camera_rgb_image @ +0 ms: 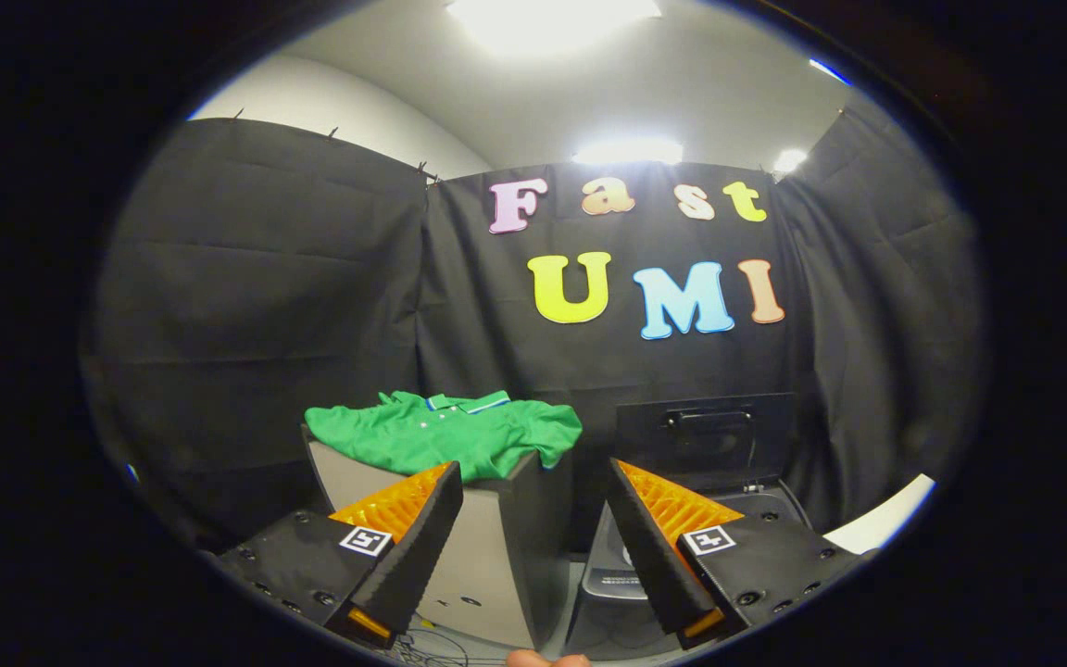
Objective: Put the clothes into the washing machine and then close the washing machine lid.
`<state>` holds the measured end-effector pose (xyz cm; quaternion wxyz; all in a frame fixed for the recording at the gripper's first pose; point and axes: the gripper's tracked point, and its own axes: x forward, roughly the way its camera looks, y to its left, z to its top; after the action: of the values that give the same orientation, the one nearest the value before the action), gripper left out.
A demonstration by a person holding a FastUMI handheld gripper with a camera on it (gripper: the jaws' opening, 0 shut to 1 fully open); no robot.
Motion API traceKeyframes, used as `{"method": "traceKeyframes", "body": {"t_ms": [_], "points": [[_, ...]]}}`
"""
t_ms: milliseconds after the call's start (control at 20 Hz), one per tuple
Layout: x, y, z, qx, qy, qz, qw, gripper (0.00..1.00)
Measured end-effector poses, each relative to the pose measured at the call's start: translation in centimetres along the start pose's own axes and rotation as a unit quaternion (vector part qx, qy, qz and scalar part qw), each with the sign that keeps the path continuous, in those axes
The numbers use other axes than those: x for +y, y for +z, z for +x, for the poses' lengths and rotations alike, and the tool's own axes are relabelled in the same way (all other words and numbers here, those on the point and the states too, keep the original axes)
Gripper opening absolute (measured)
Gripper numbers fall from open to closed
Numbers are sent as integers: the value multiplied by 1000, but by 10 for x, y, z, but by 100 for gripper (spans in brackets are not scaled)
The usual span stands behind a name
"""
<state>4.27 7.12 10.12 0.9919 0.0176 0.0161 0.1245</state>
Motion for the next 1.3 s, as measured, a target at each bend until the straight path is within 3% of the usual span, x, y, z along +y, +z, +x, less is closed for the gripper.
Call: {"method": "traceKeyframes", "body": {"t_ms": [100,300,500,750,900,1050,1300], "points": [[30,22,22,19,32,16,999,98],[74,52,70,76,51,13,996,98],[122,48,127,148,66,40,986,98],[151,16,193,252,46,90,962,98],[152,-1,229,296,21,88,951,98],[158,-28,252,351,9,115,929,98],[137,-43,284,370,-46,80,925,98]]}}
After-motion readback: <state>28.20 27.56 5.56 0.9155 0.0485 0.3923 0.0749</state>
